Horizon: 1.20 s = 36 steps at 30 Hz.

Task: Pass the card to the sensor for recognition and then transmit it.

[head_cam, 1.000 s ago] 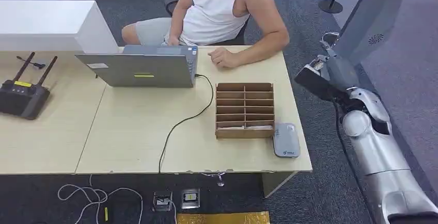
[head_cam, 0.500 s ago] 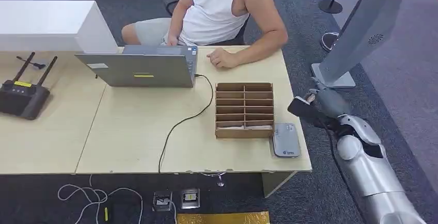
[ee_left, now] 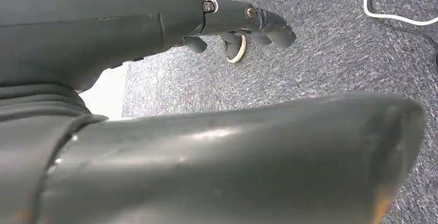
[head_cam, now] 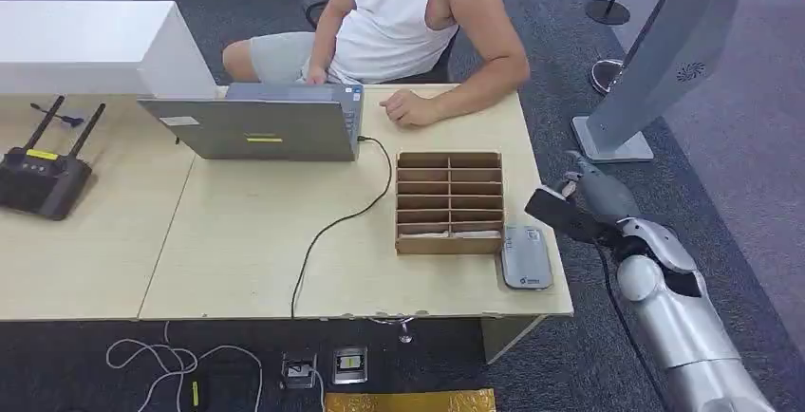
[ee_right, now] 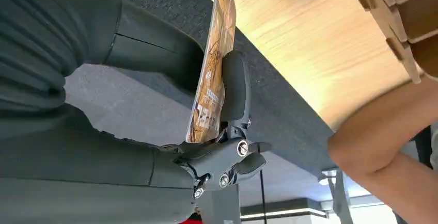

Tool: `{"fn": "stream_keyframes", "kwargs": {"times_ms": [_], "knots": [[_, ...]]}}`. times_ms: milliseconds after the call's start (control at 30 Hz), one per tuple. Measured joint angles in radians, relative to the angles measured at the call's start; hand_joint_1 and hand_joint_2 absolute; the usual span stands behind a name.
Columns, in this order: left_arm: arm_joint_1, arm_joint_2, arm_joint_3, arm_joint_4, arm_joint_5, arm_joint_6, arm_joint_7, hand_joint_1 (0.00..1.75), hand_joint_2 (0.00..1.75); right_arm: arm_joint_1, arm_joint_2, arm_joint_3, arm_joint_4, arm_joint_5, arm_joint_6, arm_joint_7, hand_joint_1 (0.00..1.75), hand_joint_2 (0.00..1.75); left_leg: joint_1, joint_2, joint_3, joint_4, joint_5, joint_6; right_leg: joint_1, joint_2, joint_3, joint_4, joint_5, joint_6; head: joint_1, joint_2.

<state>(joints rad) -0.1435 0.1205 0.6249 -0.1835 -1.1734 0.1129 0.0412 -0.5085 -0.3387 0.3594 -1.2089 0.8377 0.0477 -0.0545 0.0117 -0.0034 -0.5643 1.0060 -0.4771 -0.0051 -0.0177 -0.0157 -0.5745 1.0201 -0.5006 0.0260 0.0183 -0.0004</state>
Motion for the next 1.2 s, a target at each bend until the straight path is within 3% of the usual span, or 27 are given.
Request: {"fn": "stream_keyframes", "kwargs": {"times_ms": [600,1200], "knots": [[-0.001,-0.005,-0.001,0.000,-0.014,0.000,-0.015,0.00,0.00,0.115,0.022,-0.013,-0.005,-0.003,0.010,0.000,1.75,1.75,0.000,0.000,0.000,0.000,0.000,0.000,0.000,0.000,0.000,0.000,0.000,0.000,0.000,0.000],[-0.001,-0.010,-0.002,0.000,-0.019,0.000,-0.015,0.00,0.00,0.127,0.037,-0.016,0.027,0.000,0.012,-0.013,1.75,1.75,0.000,0.001,0.002,0.000,0.000,0.000,0.000,0.002,0.001,0.000,0.000,0.000,0.000,0.000]]}}
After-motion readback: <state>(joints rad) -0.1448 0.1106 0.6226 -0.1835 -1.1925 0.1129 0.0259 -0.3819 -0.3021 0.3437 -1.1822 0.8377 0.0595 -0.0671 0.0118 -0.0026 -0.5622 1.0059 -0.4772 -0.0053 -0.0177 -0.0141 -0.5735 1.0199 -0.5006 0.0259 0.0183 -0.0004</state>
